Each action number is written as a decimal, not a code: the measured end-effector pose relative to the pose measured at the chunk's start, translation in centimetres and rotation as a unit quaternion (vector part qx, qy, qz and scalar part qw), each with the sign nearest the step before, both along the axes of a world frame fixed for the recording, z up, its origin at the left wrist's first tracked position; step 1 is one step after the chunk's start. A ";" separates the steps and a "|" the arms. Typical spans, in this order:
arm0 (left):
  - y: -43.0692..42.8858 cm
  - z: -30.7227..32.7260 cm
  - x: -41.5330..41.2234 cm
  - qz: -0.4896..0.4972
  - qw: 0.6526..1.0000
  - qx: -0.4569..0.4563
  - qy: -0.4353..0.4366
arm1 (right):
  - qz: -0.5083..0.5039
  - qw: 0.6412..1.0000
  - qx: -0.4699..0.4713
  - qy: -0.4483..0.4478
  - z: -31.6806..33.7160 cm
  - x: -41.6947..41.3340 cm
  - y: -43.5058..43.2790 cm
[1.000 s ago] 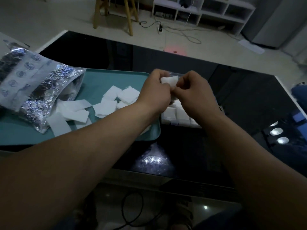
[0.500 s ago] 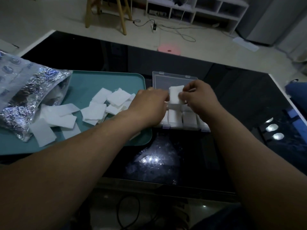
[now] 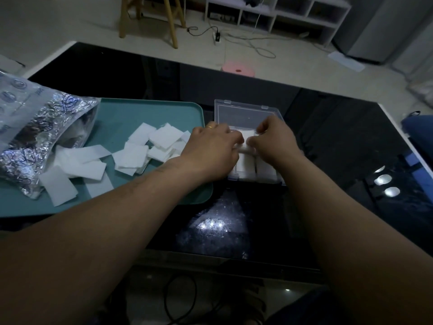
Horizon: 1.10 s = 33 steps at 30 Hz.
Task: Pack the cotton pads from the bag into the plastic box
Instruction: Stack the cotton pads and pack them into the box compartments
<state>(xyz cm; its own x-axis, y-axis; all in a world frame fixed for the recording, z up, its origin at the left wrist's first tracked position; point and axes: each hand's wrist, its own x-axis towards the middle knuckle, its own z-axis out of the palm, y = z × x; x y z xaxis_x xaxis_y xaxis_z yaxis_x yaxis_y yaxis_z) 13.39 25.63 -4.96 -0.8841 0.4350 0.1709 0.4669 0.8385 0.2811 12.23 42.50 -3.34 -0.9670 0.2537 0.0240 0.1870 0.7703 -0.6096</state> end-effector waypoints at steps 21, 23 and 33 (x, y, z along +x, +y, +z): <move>-5.1 3.7 0.4 0.062 0.995 0.079 0.016 | 0.109 0.989 0.030 0.093 1.7 0.8 -5.1; -7.9 3.7 0.5 0.102 0.992 0.071 -0.002 | 0.144 0.985 0.033 0.086 1.6 1.0 -7.1; -15.0 2.9 1.1 0.149 0.981 0.002 -0.120 | 0.216 0.970 0.112 -0.018 1.4 2.1 -13.5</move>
